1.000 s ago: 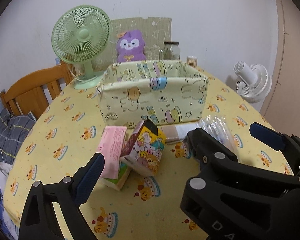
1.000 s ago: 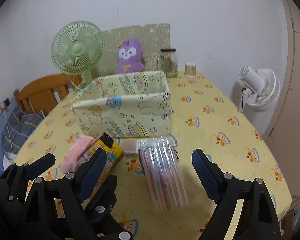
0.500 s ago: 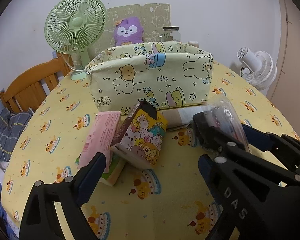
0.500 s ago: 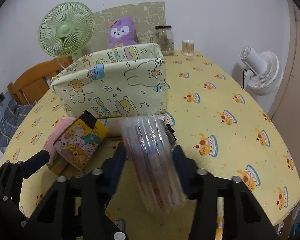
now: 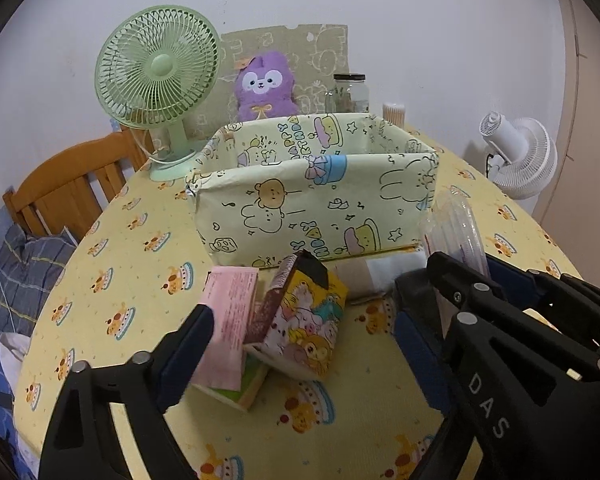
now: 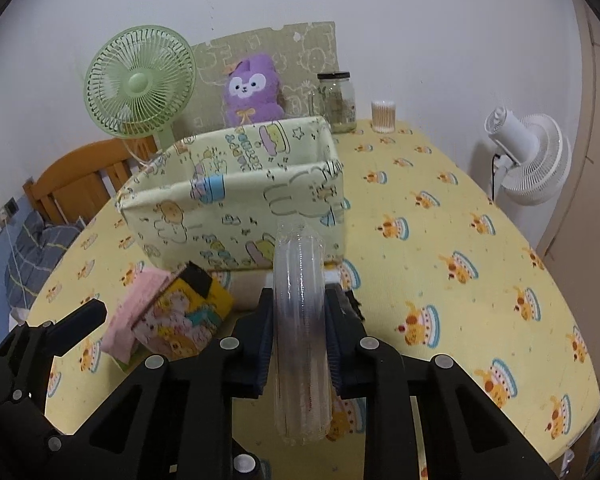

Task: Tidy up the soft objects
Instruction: 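Grasp the clear plastic tube of straws with the right tool, then grasp the cartoon-printed snack box with the left tool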

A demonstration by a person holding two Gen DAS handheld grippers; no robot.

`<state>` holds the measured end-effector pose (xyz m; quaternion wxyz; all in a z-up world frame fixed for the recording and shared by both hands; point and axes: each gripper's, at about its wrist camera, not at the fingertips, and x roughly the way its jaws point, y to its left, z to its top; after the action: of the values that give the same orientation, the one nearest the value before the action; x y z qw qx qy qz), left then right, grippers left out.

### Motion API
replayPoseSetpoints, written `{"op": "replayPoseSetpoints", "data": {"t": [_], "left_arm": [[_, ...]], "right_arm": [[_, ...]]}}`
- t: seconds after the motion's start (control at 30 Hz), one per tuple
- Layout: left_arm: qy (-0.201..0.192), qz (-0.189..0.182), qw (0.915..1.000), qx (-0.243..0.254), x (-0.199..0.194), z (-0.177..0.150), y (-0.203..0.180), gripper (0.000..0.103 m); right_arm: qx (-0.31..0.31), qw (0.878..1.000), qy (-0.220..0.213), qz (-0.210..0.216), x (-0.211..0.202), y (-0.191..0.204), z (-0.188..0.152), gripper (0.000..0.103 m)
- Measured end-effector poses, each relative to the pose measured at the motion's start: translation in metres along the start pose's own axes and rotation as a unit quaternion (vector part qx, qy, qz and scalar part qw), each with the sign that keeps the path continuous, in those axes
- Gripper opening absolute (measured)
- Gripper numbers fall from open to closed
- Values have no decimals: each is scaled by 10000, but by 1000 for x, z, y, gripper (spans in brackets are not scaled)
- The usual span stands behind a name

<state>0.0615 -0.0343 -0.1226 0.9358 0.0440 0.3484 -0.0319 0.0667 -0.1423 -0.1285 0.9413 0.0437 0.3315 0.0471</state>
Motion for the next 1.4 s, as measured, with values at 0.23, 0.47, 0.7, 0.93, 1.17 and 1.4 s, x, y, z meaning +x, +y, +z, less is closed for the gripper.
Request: {"op": "replayPoseSetpoints", "data": {"t": [0.23, 0.47, 0.7, 0.93, 1.17, 1.4], "left_arm": [[265, -134, 9995, -76, 18, 0, 8, 79], [304, -41, 9995, -101, 26, -3, 10, 60], [256, 73, 9995, -187, 23, -4, 12, 34], [285, -38, 9993, -221, 19, -3, 11, 23], [272, -179, 9990, -316, 8, -2, 9, 18], [114, -182, 9993, -303, -7, -1, 9, 17]], "right_arm": [[-10, 10000, 77, -42, 11, 4, 3, 26], [-30, 9998, 182, -98, 21, 5, 0, 27], [-38, 9997, 222, -81, 24, 5, 0, 27], [-18, 9998, 214, -35, 21, 4, 2, 26], [8, 10000, 95, 29, 8, 3, 3, 26], [66, 9999, -63, 50, -9, 5, 3, 26]]}}
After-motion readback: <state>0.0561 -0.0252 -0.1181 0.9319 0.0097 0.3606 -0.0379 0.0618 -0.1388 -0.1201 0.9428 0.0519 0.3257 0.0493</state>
